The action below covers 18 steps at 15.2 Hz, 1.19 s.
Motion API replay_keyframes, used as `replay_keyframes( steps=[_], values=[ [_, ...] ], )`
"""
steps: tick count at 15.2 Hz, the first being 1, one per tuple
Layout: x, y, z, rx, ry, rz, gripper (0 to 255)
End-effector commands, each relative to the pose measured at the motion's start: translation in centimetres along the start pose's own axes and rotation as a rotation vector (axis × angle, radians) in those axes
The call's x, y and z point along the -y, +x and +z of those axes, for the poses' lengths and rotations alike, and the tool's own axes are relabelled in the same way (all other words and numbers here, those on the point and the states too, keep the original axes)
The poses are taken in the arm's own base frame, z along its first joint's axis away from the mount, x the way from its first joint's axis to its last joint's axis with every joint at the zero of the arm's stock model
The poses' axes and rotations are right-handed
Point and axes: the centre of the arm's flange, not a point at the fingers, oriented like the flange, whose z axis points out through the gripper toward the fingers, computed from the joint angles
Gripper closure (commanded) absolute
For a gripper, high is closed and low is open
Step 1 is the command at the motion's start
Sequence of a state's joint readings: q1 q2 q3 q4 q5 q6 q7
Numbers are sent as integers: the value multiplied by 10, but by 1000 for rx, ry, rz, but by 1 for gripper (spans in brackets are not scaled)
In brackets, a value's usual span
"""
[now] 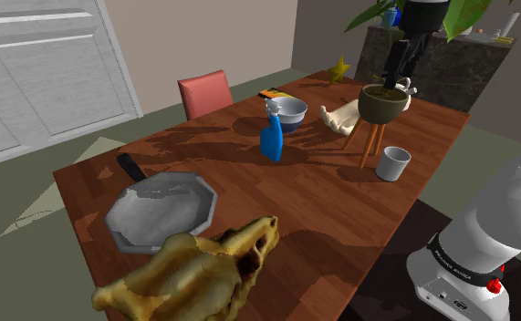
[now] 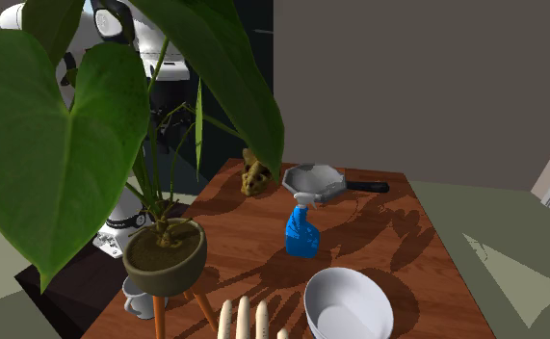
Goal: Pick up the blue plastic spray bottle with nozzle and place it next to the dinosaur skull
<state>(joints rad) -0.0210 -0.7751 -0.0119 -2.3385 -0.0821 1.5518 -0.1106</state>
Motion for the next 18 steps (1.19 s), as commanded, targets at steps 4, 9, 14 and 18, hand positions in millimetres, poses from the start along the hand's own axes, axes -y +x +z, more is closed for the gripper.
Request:
replay_keyframes(
  steps=[4,9,14,18],
  values=[
    [9,35,14,-3,7,7,0],
    [25,93,38,-9,18,19,0],
    [39,152,61,-14,29,32,0],
    [51,199,79,-18,38,41,0]
  ],
)
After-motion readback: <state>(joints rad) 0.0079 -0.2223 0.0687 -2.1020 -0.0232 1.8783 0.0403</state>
